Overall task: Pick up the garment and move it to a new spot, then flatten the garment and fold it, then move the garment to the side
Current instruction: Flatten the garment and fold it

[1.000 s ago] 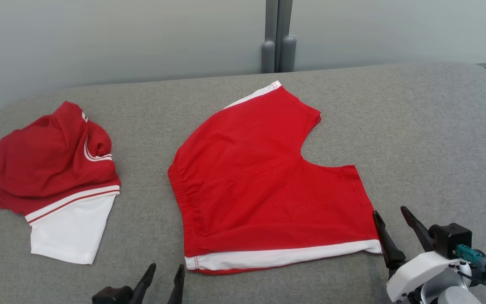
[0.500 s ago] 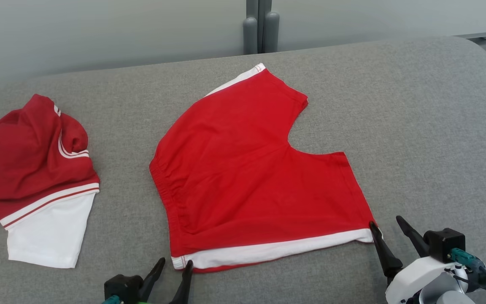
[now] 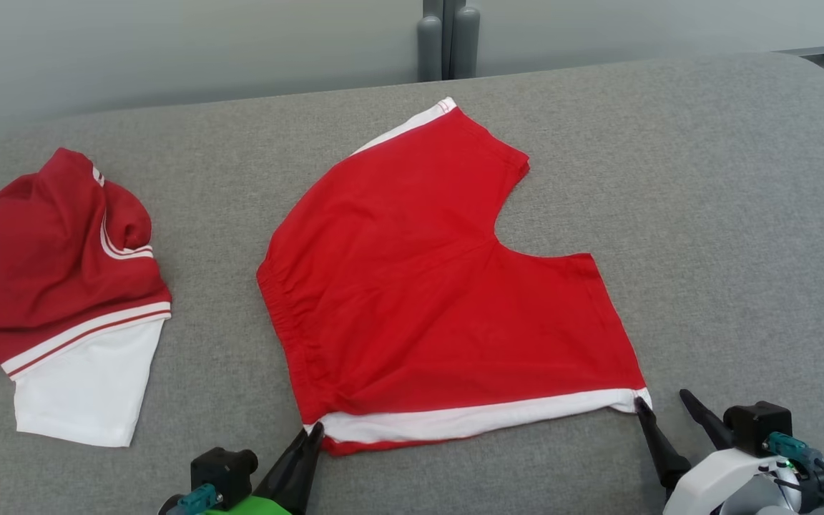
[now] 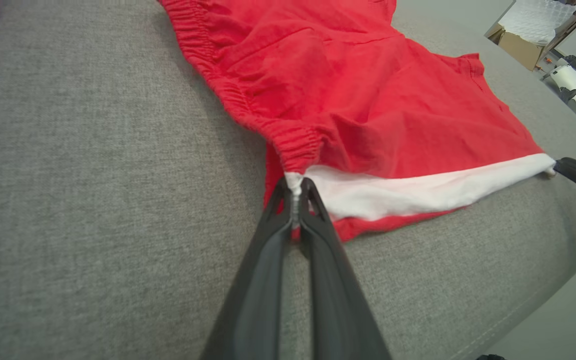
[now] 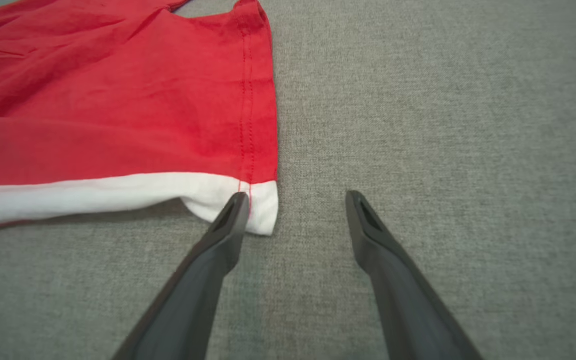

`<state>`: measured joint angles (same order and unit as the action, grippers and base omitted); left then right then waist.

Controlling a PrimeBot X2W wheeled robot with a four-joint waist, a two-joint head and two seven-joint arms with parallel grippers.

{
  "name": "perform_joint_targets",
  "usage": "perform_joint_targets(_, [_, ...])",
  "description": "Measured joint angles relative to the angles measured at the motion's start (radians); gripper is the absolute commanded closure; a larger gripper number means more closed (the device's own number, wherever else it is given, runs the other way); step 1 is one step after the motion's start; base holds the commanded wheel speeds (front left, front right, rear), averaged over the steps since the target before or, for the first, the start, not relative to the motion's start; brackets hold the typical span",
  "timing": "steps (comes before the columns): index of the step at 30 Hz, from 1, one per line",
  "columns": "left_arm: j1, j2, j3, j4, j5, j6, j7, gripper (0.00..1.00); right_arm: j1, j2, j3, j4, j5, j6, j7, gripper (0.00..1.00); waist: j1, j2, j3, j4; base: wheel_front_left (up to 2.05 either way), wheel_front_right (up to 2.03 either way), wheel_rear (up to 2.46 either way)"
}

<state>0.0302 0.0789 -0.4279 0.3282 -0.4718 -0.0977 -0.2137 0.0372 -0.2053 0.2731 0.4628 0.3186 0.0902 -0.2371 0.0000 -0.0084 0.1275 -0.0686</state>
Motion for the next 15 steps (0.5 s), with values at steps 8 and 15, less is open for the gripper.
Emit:
perform_joint_targets(8, [-0.016, -0.001, -0.010, 0.019, 0.000, -0.008, -0.007, 1.00, -0.034, 0.009, 0.036, 0.022, 0.004, 0.016, 0.000, 0.00, 0.0000, 0.0000, 0.005, 0.027, 0.00, 0.00, 0.00])
perform_joint_targets(15, [-0.021, -0.002, -0.014, 0.034, 0.000, -0.008, -0.016, 1.00, -0.038, 0.008, 0.065, 0.046, 0.008, 0.024, -0.001, 0.09, 0.0000, 0.0000, 0.004, 0.042, 0.00, 0.00, 0.00])
